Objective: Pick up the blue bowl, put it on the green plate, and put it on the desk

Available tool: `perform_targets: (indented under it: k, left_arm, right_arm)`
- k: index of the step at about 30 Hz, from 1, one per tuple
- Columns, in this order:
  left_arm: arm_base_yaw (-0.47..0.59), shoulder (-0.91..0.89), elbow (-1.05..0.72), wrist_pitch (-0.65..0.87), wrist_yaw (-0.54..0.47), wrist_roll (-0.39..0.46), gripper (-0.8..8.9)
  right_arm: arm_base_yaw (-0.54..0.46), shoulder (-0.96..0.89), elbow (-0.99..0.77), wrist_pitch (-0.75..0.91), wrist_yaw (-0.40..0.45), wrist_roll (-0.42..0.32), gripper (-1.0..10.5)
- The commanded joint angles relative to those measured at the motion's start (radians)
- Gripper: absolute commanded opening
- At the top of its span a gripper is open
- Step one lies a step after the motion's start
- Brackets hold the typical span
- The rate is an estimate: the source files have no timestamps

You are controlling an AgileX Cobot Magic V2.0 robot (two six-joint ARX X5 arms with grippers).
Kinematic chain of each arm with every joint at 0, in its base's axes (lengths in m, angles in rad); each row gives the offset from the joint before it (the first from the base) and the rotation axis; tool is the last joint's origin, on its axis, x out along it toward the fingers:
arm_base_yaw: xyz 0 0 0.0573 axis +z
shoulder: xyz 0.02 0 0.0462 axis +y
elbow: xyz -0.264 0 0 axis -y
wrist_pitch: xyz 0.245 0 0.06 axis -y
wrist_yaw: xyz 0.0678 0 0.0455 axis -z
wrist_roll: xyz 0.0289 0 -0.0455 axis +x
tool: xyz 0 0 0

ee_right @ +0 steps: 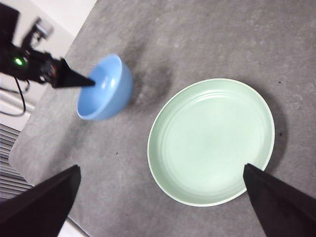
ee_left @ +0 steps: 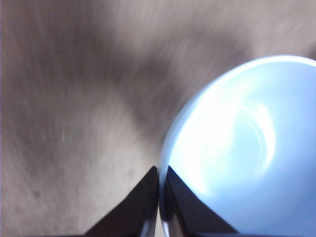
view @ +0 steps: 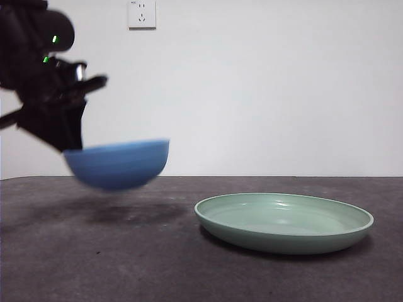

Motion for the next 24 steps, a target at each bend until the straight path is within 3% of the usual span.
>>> perform_targets:
  k: [1, 6, 12, 19, 24]
  left_arm:
    - [-0.025, 0.017, 0.106, -0.045, -0.007, 0.003, 0.15]
    - [-0.093, 0.018, 0.262, -0.162, -0.012, -0.012, 0.15]
    - [-0.237, 0.056, 0.352, -0.168, -0.013, -0.052, 0.15]
    - [-0.404, 0.187, 0.446, -0.171, -0.019, -0.068, 0.15]
    - [-0.48, 0.319, 0.552, -0.191, -0.076, -0.066, 0.15]
  right_arm:
    - [0.0, 0.005, 0.019, -0.001, -0.001, -0.003, 5.3]
    - [0.0, 0.005, 0.019, -0.015, 0.008, -0.003, 5.3]
    - [0.0, 0.004, 0.019, -0.034, 0.029, -0.004, 5.3]
    - [-0.002, -0.018, 0.02, -0.106, 0.054, -0.017, 5.3]
    - [-0.002, -0.064, 0.02, -0.141, 0.099, -0.016, 5.3]
